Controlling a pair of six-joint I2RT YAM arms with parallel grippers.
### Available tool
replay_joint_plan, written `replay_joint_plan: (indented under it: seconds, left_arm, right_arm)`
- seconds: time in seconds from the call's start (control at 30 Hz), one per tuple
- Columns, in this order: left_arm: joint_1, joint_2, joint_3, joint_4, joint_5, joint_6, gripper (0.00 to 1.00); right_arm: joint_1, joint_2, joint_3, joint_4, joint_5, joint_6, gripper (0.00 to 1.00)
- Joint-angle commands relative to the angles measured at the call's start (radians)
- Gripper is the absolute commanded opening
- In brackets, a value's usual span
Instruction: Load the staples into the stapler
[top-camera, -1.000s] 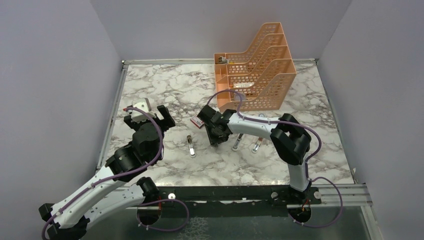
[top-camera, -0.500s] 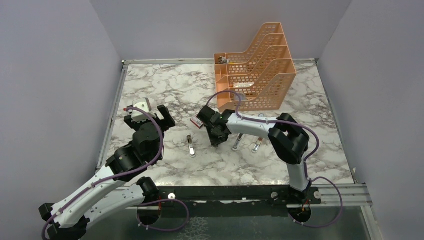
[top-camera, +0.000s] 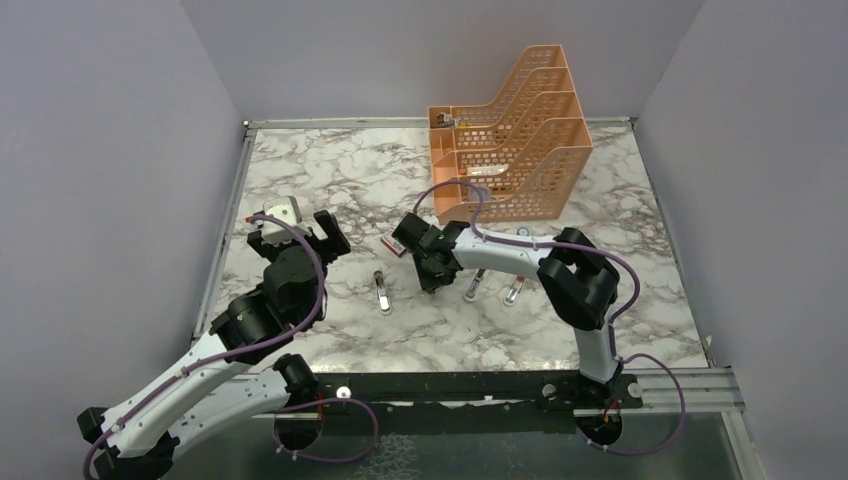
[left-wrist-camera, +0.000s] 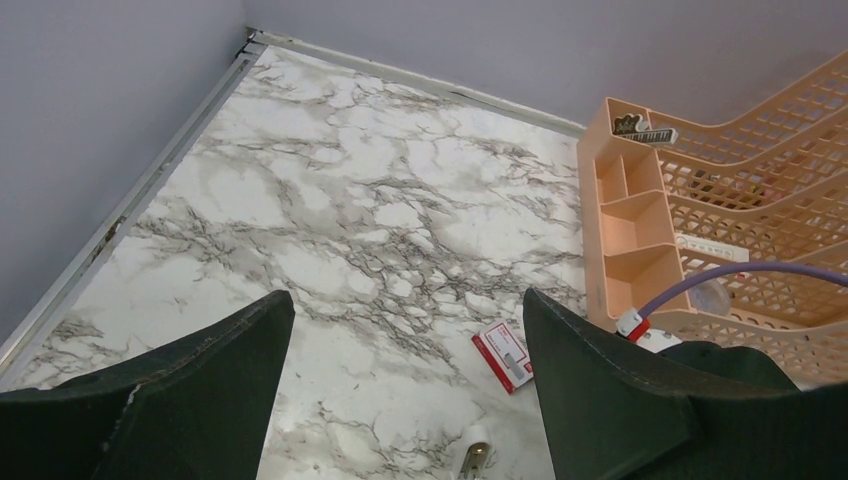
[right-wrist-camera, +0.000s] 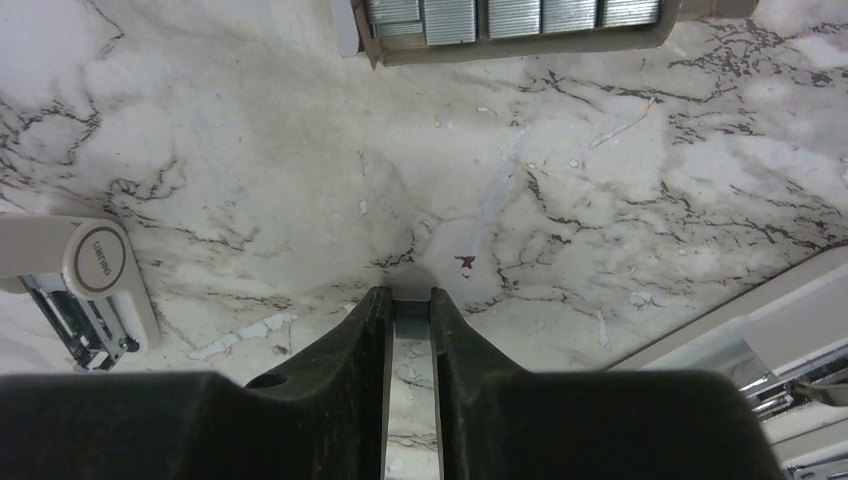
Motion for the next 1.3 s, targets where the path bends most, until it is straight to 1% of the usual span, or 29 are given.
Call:
replay_joint_plan:
  seconds: [0.0,0.27,0.43,0.83,1.0,1.27]
  left_arm:
    - [0.005,-0.026,0.005,-0.007,0.018,-0.009,0.85]
    - [0.005,-0.032,0.056,-0.010,-0.009,-0.019,0.85]
    - [0.005,-0.018,0.085,-0.042,-0.037,-0.027,0.85]
    - [0.005,-0.038,0.086,-0.096,-0.131,-0.077,0.85]
    - [0.005,-0.027,0.098,-0.143,-0.163,-0.119,0.85]
    - [0.005,-0.017,0.098,-0.153,-0.170,-0.129,0.85]
  right_arm:
    - [0.046,-0.078,-0.007,0.025,0.093,0.100,0.24]
    - [0.168,-0.093,0.016,0.041,0.233,0.314,0.23]
    - [0.213,-0.055,0.074,0.030,0.297,0.383,0.23]
    - [0.243,0.065,0.210,0.042,0.325,0.372,0.23]
    - [0.249,0.086,0.209,0.073,0.303,0.360,0.23]
    - [0.254,0.099,0.205,0.093,0.291,0.351,0.23]
